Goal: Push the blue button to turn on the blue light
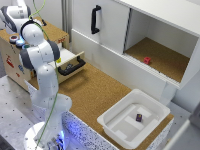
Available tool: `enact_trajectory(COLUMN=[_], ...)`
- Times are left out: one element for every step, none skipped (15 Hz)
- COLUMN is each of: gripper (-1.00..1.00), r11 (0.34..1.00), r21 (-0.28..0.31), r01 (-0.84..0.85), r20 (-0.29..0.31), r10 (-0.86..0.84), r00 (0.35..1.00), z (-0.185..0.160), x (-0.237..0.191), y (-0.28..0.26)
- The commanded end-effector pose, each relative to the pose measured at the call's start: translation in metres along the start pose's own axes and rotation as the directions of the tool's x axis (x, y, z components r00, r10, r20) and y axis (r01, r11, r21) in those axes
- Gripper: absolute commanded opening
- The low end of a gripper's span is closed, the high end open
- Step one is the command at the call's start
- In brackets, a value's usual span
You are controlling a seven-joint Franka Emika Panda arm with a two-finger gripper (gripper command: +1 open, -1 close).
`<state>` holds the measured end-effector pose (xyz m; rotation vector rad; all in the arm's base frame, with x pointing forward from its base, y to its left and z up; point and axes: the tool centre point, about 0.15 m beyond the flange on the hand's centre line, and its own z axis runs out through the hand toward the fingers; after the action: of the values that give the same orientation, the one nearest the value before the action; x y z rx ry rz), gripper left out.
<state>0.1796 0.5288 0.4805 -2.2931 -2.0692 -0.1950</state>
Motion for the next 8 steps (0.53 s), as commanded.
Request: enact_trajectory(gripper=[1.00, 1.00, 1.00, 1.00, 1.00, 1.00, 1.00, 1.00], r11=[0.988, 0.989, 0.989, 0.989, 0.989, 0.988, 0.986, 0.984], r21=[-0.148, -0.137, -0.123, -0.103, -0.089, -0.078, -0.063, -0.053], r01=[-0.047, -0.055, -0.085, -0.107, -0.116, -0.133, -0.152, -0.169], r20=[0.086, 0.075, 0.056, 0.036, 0.019, 0.000, -0.030, -0.078], r10=[0.060, 0.066, 0.092, 0.111, 0.118, 0.133, 0.150, 0.165], r00=[0.994, 0.995, 0.994, 0.993, 0.993, 0.991, 0.988, 0.983], z=[-0.069, -0.067, -0.065, -0.063, -0.062, -0.061, -0.062, -0.064], x=[0.007, 0.006, 0.001, -0.006, -0.014, -0.027, -0.040, -0.054], y=[-0.007, -0.006, -0.004, -0.001, 0.002, 0.007, 0.011, 0.016])
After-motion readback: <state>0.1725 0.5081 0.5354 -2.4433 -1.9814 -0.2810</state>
